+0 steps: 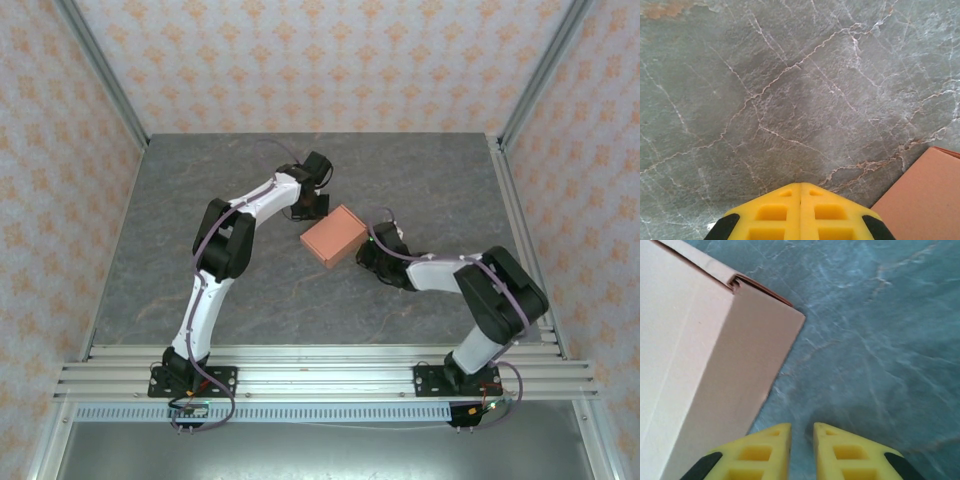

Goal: Fold the paper box

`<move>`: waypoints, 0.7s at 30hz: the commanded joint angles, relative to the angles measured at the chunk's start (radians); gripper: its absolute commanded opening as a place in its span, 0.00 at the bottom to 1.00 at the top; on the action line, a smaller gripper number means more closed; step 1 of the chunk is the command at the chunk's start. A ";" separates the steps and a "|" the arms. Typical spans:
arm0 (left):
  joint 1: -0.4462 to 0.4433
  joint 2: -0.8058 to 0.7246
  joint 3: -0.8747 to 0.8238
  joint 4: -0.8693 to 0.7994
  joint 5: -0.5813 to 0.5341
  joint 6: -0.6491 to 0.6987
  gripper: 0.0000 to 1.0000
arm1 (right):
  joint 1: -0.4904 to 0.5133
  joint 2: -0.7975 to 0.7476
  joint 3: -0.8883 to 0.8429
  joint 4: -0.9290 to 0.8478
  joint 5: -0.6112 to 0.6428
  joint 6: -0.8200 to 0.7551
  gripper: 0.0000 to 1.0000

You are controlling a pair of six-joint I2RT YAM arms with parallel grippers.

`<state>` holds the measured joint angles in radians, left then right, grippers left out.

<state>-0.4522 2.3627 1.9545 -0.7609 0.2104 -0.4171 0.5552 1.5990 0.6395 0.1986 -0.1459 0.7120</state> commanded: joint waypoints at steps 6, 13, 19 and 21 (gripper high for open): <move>0.021 0.006 0.001 -0.087 -0.009 0.031 0.00 | -0.069 -0.297 -0.025 -0.223 0.039 -0.081 0.41; 0.022 0.009 0.003 -0.069 0.011 0.023 0.00 | -0.083 -0.244 -0.020 -0.064 -0.179 0.021 0.55; 0.020 0.020 -0.012 -0.026 0.063 0.015 0.00 | -0.026 -0.072 -0.002 0.128 -0.253 0.124 0.61; 0.021 0.026 -0.008 -0.016 0.079 0.012 0.00 | 0.001 -0.007 0.015 0.195 -0.267 0.150 0.61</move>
<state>-0.4397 2.3627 1.9553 -0.7673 0.2523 -0.4107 0.5270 1.5349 0.6193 0.2565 -0.3592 0.7933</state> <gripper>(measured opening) 0.043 0.609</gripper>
